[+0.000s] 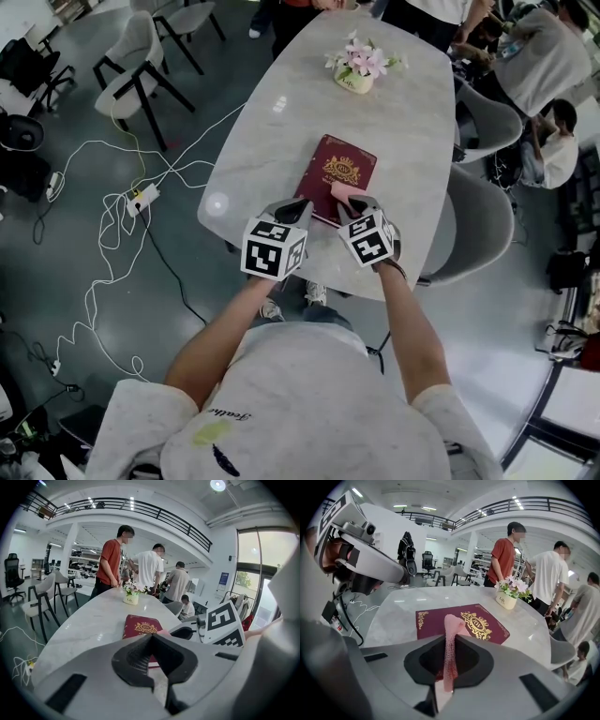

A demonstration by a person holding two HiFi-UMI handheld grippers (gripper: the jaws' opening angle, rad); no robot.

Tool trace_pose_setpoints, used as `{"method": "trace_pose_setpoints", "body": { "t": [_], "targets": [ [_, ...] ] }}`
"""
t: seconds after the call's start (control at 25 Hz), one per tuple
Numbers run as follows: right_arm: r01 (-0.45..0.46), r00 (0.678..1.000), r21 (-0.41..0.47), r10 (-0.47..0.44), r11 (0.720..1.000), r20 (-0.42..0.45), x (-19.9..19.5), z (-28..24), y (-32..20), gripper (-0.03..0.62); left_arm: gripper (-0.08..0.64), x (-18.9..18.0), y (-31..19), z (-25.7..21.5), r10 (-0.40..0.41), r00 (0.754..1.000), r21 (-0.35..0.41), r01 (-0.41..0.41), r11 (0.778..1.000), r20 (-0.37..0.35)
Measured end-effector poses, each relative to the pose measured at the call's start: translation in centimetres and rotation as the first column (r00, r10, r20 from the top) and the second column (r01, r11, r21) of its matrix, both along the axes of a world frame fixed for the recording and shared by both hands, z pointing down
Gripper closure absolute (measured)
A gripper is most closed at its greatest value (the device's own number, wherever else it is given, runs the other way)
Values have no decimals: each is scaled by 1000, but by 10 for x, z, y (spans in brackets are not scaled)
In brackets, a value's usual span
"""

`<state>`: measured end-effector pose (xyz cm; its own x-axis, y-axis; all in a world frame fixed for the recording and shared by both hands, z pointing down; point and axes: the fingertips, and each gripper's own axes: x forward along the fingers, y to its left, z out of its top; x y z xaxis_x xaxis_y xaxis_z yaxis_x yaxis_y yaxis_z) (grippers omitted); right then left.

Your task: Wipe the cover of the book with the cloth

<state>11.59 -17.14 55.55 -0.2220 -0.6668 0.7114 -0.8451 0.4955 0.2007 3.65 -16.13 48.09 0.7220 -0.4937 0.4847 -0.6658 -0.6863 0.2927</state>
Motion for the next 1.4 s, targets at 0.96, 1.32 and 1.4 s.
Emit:
{"method": "trace_pose_setpoints", "body": {
  "t": [0.96, 1.32, 1.4],
  "targets": [
    [-37, 999, -21, 37, 999, -13, -30, 2, 47, 573, 552, -22, 29, -2, 75, 997, 8, -74, 997, -29],
    [-61, 998, 11, 61, 998, -28, -33, -17, 56, 573, 552, -24, 32, -8, 108, 993, 17, -108, 994, -44],
    [-66, 997, 31, 67, 997, -34, -30, -28, 54, 573, 552, -22, 32, -10, 114, 992, 19, -113, 993, -47]
  ]
}}
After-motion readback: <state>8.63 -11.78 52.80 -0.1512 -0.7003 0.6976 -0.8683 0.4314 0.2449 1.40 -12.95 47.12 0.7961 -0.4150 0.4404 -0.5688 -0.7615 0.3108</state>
